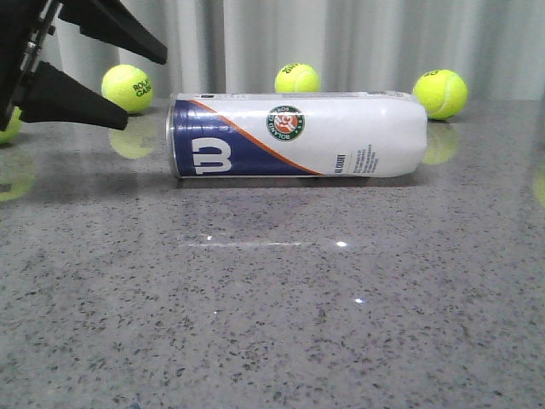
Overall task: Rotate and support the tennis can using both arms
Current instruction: 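Reach the left gripper to the can's open clear end and grasp it, then lift the can's end with the left gripper, tilting it upright onto its base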
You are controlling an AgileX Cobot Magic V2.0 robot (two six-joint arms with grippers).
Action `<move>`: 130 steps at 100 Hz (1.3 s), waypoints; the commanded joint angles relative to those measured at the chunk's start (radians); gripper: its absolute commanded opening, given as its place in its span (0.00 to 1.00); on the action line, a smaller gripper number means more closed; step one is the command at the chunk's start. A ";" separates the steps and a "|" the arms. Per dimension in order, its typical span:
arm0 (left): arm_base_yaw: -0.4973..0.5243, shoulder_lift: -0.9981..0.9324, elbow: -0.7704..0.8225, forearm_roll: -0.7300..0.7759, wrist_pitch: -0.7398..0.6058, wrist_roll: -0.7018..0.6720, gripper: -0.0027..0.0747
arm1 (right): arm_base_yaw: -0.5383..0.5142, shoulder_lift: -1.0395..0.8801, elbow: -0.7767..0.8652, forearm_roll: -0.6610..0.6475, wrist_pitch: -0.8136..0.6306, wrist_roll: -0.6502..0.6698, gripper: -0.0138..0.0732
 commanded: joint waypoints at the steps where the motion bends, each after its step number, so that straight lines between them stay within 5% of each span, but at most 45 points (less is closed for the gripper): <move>1: -0.013 -0.004 -0.056 -0.085 0.050 0.014 0.64 | -0.005 0.010 -0.025 -0.009 -0.072 -0.001 0.08; 52: -0.110 0.188 -0.229 -0.154 0.171 0.029 0.62 | -0.005 0.010 -0.025 -0.009 -0.072 -0.001 0.08; 99: -0.110 0.204 -0.236 -0.252 0.278 0.062 0.01 | -0.005 0.010 -0.025 -0.009 -0.073 -0.001 0.08; 130: -0.110 0.198 -0.236 -0.305 0.301 0.107 0.01 | -0.005 0.010 -0.025 -0.009 -0.073 -0.001 0.08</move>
